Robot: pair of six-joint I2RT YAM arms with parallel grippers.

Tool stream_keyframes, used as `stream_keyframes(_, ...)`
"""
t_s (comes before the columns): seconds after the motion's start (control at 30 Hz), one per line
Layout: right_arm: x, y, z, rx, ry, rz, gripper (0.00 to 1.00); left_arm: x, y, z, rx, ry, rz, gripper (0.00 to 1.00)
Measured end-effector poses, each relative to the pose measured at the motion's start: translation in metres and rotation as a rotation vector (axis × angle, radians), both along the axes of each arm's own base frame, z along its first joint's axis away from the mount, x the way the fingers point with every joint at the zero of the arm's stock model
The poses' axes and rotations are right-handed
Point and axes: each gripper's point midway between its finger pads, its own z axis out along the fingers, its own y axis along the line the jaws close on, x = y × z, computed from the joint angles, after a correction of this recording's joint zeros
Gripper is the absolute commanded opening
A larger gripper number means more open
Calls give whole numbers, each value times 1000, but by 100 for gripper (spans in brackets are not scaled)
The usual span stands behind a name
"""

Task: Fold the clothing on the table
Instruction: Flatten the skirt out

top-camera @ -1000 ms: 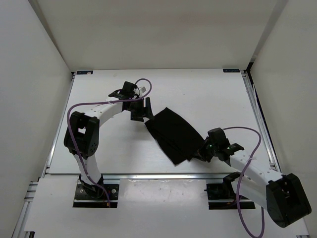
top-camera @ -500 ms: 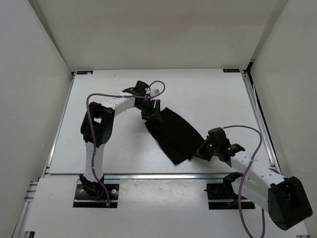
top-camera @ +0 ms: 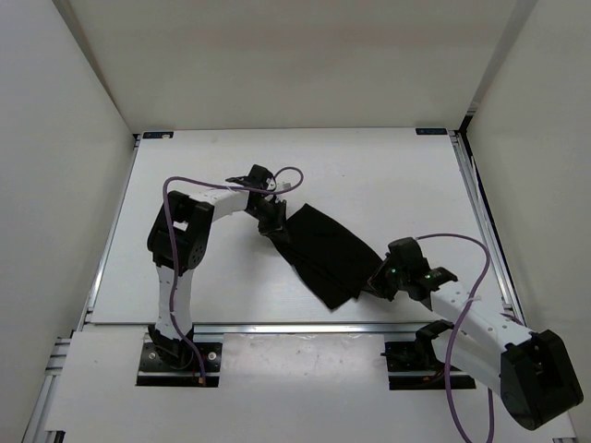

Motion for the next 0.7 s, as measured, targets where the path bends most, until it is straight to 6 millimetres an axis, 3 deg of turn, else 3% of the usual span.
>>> stream_keyframes(0.2, 0, 0, 1, -12, 10, 4, 0, -4, -3, 6, -25, 13, 0, 0)
stream_keyframes(0.3, 5, -1, 10, -31, 1, 15, 0, 3, -7, 19, -50, 10, 11, 0)
stream_keyframes(0.43, 41, -9, 59, -30, -96, -16, 0, 32, -19, 78, -140, -95, 32, 0)
stream_keyframes(0.63, 112, -42, 138, -63, -272, -44, 1, 81, -22, 217, -370, -364, 87, 0)
stream_keyframes(0.7, 133, -49, 155, -89, -303, -18, 0, 90, -18, 250, -449, -414, 108, 0)
